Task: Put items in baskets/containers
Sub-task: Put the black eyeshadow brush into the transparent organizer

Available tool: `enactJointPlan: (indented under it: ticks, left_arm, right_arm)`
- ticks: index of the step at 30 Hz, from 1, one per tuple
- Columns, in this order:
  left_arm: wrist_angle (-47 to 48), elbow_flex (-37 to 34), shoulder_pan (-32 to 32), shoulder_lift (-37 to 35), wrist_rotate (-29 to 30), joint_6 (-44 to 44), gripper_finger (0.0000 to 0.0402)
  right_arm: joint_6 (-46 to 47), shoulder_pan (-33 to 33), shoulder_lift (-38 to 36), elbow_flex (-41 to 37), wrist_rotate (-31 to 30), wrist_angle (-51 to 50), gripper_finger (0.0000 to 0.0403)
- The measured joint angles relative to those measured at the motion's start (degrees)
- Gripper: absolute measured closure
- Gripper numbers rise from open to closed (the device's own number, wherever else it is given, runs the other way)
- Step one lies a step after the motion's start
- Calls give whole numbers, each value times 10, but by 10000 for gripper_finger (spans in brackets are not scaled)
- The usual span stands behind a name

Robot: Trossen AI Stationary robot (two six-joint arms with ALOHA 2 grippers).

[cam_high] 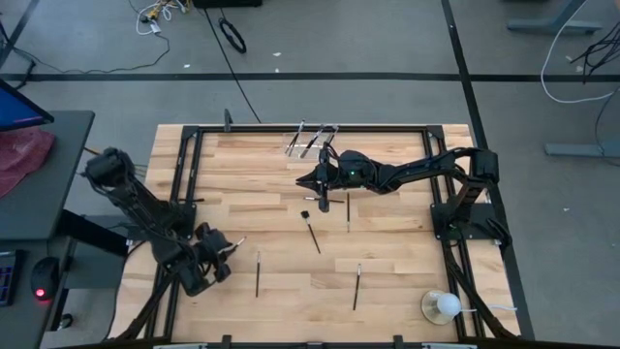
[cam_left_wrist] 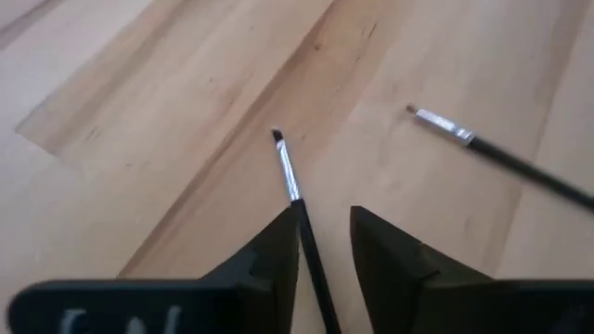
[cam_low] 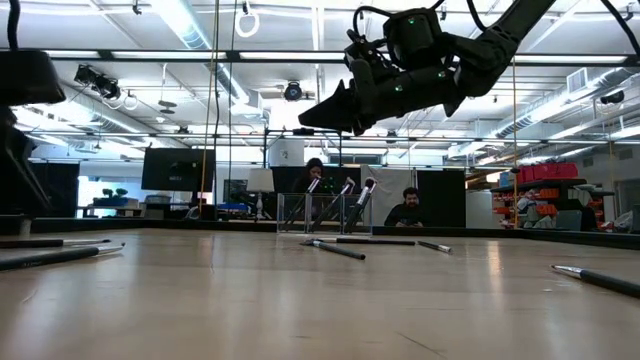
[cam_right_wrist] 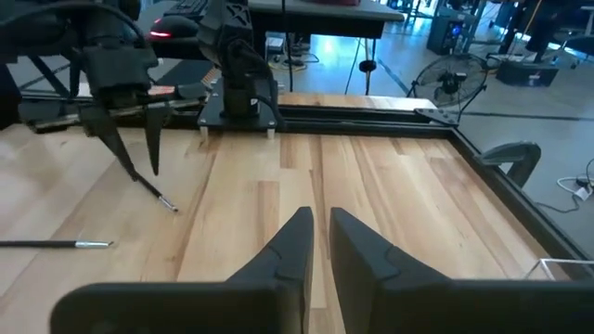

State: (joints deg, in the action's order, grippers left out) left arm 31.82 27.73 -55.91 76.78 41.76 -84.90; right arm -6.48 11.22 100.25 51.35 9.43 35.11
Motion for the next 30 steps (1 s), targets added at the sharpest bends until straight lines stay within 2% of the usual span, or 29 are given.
enactJointPlan:
  ticks: [6,10,13,23,25,30]
  left_arm:
    - [-20,0,0,64,-16,-19,222]
    - [-32,3,-2,110,-16,-37,212]
    - [-37,4,-15,133,-3,-52,237]
    - [-23,3,-53,145,4,-79,378]
    - [-21,3,-49,151,14,-79,389]
    - [-36,2,-17,160,43,-93,388]
  right_arm:
    - [0,0,0,0,0,0,362]
    - [0,0,0,0,0,-1,362]
    - [0,0,0,0,0,-1,362]
    - [0,0,0,0,0,-3,362]
    - [0,0,0,0,0,-4,362]
    - [-4,0,0,0,0,-10,362]
